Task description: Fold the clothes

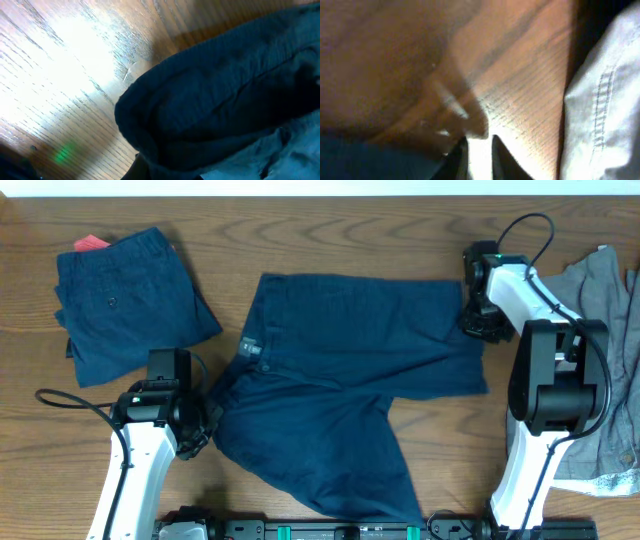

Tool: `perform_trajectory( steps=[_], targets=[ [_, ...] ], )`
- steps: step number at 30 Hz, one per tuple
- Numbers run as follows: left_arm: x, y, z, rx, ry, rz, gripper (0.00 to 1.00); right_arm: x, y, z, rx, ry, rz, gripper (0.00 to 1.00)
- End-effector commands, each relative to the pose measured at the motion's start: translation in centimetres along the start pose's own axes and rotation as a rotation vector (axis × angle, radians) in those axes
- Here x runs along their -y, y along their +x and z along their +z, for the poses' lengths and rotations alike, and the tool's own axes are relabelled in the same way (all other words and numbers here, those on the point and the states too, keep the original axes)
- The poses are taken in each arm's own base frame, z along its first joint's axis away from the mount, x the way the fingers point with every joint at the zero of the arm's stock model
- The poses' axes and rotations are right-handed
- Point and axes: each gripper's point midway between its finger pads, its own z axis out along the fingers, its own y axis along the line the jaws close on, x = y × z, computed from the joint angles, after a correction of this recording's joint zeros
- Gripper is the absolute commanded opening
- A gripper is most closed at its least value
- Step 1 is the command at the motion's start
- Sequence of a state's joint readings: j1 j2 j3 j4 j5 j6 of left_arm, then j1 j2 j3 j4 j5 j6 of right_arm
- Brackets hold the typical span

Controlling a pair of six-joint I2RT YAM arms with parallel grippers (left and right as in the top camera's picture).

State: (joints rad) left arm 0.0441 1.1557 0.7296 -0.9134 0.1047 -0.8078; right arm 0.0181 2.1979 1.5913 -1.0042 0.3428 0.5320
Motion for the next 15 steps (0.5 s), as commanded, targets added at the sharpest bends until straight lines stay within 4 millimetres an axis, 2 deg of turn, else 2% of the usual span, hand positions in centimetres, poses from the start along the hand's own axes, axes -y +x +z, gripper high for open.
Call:
perform_trajectory(
  steps=[1, 2, 4, 6, 7, 10, 15],
  targets=[
    [-0.4, -0.6, 0.0, 0.029, -0.02, -0.002, 0.08, -1.9, -2.1, -3.4, 0.058, -0.138, -0.042, 0.23],
    [-0.4, -0.6, 0.0, 0.029, -0.02, -0.002, 0.08, -2.6, -2.7, -4.8, 0.079, -0.195, -0.064, 0.26],
    [-0.4, -0.6, 0.0, 0.029, -0.02, -0.002, 0.08, -5.0, -3.3, -7.2, 0.114, -0.347, -0.176, 0.24],
    [-0.3, -0.6, 0.0, 0.03, -0.019, -0.002, 0.08, -8.1, -2.8, -9.7, 0.145, -0.53, -0.342, 0.23],
    [-0.3, -0.7, 0.0, 0.032, -0.017, -0.002, 0.08, -8.9, -2.4, -10.2, 0.148, -0.573, -0.389, 0.21],
    [0.0, -0.9, 0.0, 0.04, -0.006, -0.002, 0.08, -10.0, -0.9, -9.5, 0.117, -0.571, -0.442, 0.08],
    [1.3, -1.2, -0.1, 0.044, 0.053, 0.001, 0.08, -11.7, 1.8, -7.0, 0.055, -0.548, -0.51, 0.07]
  ],
)
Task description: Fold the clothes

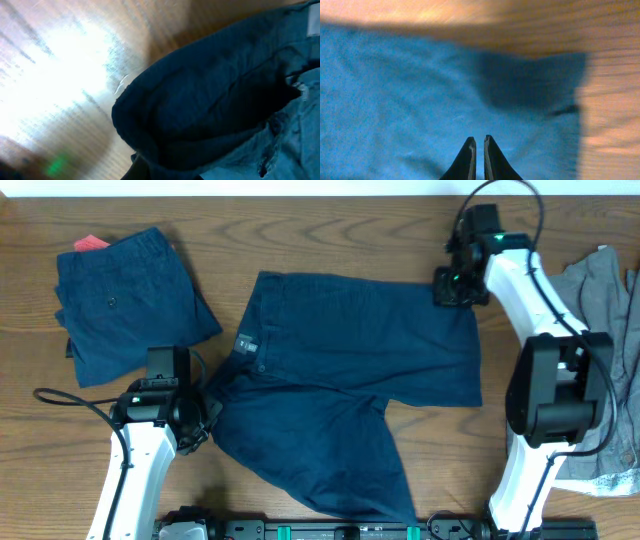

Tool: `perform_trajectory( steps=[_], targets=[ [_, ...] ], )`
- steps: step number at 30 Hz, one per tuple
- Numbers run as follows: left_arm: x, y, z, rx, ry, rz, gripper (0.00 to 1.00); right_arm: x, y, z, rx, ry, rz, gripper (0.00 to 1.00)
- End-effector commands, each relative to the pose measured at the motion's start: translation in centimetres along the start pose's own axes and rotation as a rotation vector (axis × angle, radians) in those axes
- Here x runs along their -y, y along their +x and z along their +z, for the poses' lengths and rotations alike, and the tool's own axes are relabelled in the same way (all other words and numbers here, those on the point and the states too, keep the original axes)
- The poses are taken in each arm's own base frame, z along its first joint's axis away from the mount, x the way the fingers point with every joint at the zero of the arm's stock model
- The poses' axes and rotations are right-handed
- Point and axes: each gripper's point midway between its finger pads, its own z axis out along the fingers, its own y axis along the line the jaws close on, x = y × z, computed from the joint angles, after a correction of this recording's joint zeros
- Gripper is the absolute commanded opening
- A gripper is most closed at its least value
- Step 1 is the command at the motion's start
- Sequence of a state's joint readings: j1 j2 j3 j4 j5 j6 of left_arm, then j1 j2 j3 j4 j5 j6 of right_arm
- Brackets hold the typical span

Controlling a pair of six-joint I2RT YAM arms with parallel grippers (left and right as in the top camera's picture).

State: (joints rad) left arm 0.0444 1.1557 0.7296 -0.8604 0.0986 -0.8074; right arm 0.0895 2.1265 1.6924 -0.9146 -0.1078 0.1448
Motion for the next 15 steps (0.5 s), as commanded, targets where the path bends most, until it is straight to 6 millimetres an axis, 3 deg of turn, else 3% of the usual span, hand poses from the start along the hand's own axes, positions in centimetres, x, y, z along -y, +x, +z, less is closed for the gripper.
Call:
perform_trajectory(
  steps=[1, 11, 15],
  targets=[
    [0.6, -0.2, 0.0, 0.003, 0.027, -0.001, 0.08, -1.6, 1.9, 2.6, -0.068, -0.044, -0.079, 0.07],
    [1.9, 0.2, -0.1, -0.026, 0.091, 0.009, 0.08, -1.5, 0.9, 8.2, -0.042, -0.045, -0.077, 0.09],
    [3.7, -0.1, 0.0, 0.007, 0.143, 0.051, 0.08, -0.7, -1.2, 9.9, 0.041, -0.038, -0.027, 0.09]
  ],
)
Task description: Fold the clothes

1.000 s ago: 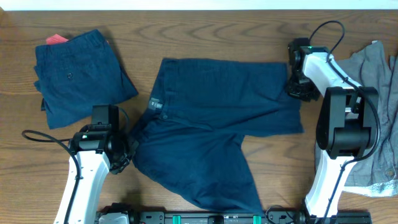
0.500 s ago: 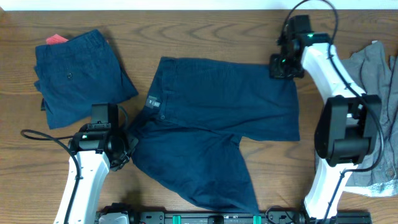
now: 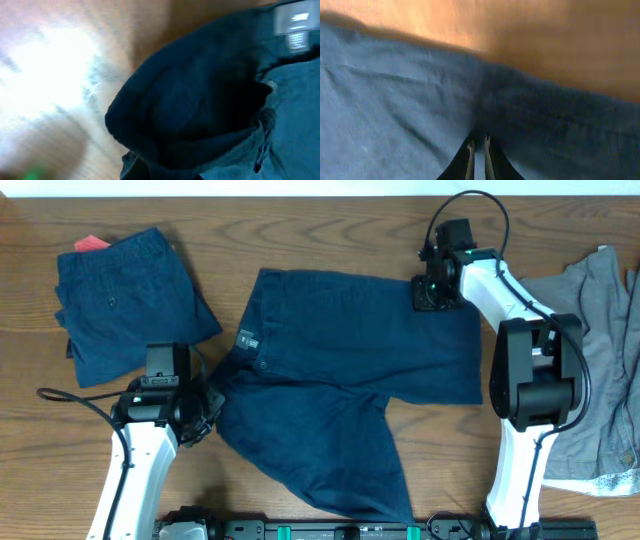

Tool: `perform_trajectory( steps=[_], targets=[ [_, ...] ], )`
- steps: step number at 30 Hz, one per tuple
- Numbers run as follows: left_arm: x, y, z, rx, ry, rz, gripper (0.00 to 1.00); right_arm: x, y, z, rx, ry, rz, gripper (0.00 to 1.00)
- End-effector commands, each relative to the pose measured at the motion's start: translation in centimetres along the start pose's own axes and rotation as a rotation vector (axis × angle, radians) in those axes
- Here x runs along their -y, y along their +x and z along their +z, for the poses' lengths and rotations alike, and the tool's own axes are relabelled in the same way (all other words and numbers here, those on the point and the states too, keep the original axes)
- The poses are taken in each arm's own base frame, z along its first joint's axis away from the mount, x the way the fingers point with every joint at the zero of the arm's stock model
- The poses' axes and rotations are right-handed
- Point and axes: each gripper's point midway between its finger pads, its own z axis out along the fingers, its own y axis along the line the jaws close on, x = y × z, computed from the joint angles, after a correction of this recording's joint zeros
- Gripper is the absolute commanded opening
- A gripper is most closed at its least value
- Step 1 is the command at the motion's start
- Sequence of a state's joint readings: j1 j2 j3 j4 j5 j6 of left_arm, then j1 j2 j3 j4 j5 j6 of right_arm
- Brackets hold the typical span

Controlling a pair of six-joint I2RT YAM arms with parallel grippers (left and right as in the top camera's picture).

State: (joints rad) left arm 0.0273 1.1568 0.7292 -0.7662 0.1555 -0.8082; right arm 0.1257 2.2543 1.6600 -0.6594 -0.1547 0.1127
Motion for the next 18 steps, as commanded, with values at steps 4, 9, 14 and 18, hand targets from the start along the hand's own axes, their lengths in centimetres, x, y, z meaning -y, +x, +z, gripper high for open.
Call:
perform_trajectory(
  steps=[4, 9, 14, 18],
  targets=[
    [3.4, -0.4, 0.8, 0.029, 0.097, 0.073, 0.09, 2.4, -2.7, 3.4, 0.118, 0.015, 0.085, 0.15],
    [5.7, -0.5, 2.2, 0.039, 0.138, 0.122, 0.17, 2.8, -7.8, -0.5, 0.228, 0.006, 0.099, 0.17],
    [6.0, -0.4, 3.5, 0.028, 0.125, 0.136, 0.17, 1.5, -9.2, -7.5, 0.172, 0.019, 0.04, 0.2],
    [6.0, -0.4, 3.7, 0.029, 0.12, 0.193, 0.17, -0.2, -5.2, -12.4, 0.005, 0.016, 0.062, 0.2]
  ],
)
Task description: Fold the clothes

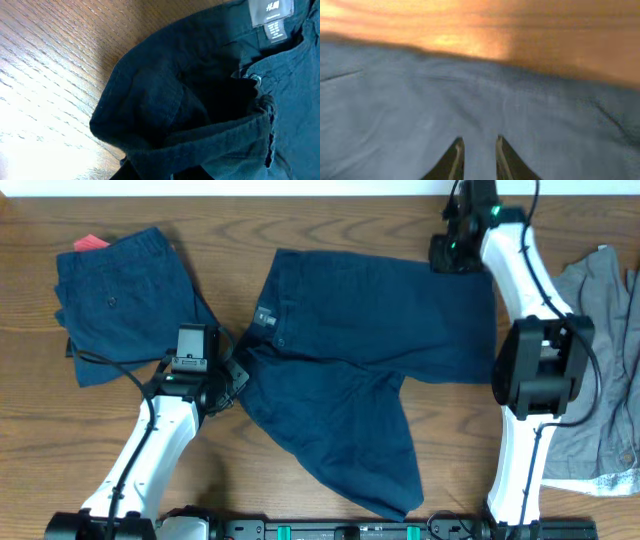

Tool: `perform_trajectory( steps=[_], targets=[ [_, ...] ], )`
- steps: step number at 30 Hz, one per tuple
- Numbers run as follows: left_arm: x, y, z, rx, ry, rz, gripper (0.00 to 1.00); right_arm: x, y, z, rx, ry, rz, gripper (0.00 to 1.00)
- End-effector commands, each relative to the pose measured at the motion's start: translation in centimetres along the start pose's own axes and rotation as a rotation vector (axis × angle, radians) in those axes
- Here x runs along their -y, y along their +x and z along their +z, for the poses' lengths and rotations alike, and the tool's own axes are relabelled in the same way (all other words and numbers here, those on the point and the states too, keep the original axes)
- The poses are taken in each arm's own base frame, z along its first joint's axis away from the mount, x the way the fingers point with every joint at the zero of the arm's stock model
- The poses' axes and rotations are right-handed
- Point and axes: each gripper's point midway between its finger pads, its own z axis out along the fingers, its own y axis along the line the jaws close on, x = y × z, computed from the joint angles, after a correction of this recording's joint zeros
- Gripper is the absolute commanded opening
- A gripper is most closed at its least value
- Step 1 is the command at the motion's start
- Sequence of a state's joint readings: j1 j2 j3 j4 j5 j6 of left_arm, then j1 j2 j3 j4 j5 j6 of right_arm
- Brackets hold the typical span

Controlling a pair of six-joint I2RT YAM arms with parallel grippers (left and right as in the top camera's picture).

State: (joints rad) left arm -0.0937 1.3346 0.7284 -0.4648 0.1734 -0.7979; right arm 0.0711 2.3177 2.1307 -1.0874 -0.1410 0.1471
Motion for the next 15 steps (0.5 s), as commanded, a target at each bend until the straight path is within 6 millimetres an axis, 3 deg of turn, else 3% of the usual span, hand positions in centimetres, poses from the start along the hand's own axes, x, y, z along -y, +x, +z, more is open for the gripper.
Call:
perform_trajectory(
  steps=[1, 7, 15],
  targets=[
    [0.1, 0.0, 0.1, 0.001, -0.001, 0.068, 0.17, -1.6, 1.6, -4.9, -0.038, -0.017, -0.025, 0.2],
    [0.0, 0.0, 0.1, -0.001, -0.003, 0.075, 0.24, -3.1, 9.9, -4.7, -0.355, 0.01, -0.038, 0.2],
    [-0.6, 0.6, 0.1, -0.026, -0.029, 0.071, 0.24, -6.5, 18.4, -1.4, -0.612, 0.01, -0.118, 0.18]
  ],
)
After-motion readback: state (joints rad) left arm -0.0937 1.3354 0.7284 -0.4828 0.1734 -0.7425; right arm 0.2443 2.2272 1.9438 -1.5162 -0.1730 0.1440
